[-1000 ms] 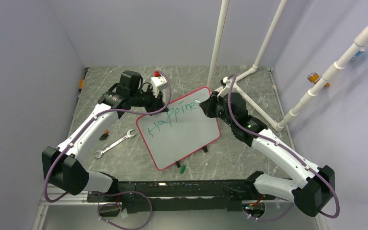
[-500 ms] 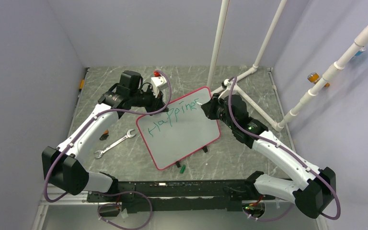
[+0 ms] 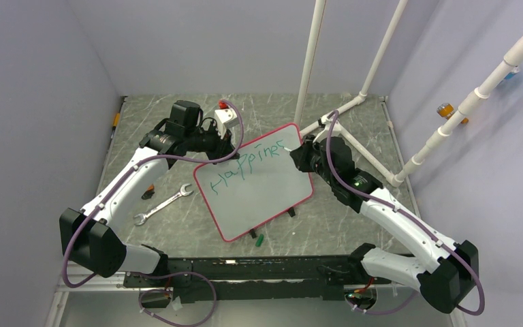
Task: Write a sentence on the whiteboard
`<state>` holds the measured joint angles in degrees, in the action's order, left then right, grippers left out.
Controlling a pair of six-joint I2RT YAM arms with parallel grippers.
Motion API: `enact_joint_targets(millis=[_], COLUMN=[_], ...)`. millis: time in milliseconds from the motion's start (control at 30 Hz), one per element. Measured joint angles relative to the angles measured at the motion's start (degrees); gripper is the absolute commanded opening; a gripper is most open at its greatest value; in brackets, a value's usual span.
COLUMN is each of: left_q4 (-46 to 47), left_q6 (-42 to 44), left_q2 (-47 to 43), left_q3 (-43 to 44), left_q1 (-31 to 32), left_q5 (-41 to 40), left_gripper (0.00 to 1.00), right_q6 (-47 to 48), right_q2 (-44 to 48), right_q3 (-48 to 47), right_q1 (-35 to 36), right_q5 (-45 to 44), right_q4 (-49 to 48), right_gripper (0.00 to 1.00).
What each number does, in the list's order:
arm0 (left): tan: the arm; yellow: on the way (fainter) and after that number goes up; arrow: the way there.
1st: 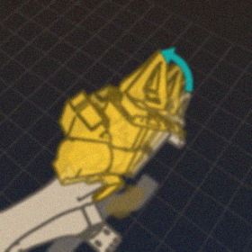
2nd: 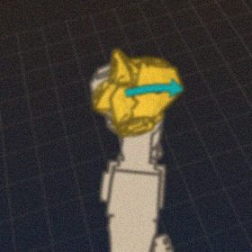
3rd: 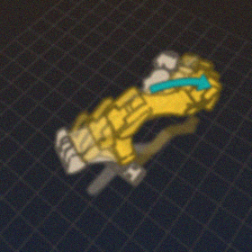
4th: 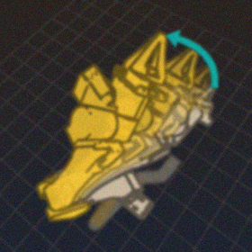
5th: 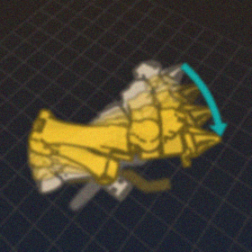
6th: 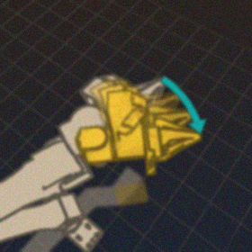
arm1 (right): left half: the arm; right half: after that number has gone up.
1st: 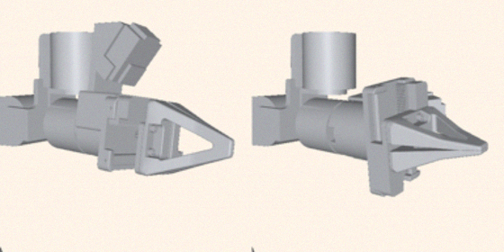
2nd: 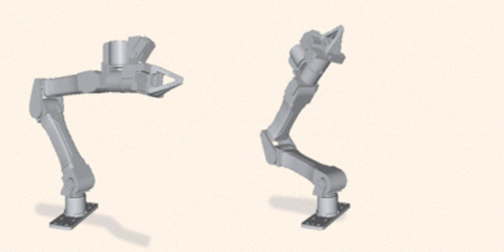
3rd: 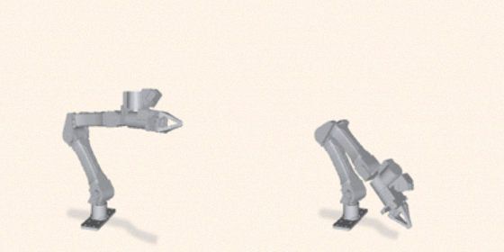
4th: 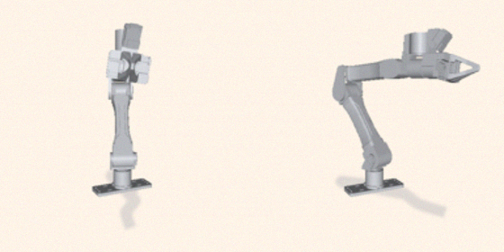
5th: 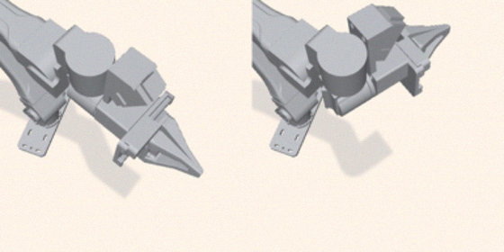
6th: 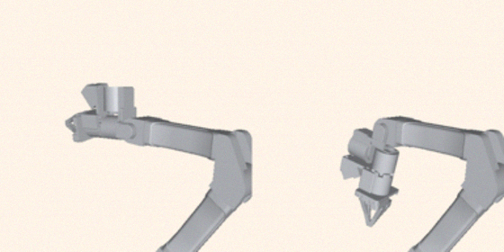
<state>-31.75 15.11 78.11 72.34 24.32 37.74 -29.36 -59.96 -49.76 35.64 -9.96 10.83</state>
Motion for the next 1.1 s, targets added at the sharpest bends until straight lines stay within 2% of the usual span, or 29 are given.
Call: enact_joint_targets(millis=[800,1100], left_q4=[0.0,0.2], left_q6=[0.0,0.0], left_q2=[0.0,-0.4], left_q3=[0.0,0.0], left_q1=[0.0,0.2], left_q5=[0.2,1.0], left_gripper=[0.0,0.0], right_q6=[0.4,0.3], right_q2=[0.3,6.8], right_q3=[0.3,0.3], right_q1=[-0.2,-0.2], right_q5=[5.7,4.8], right_q4=[-0.2,-0.9], right_gripper=[0.0,0.0])
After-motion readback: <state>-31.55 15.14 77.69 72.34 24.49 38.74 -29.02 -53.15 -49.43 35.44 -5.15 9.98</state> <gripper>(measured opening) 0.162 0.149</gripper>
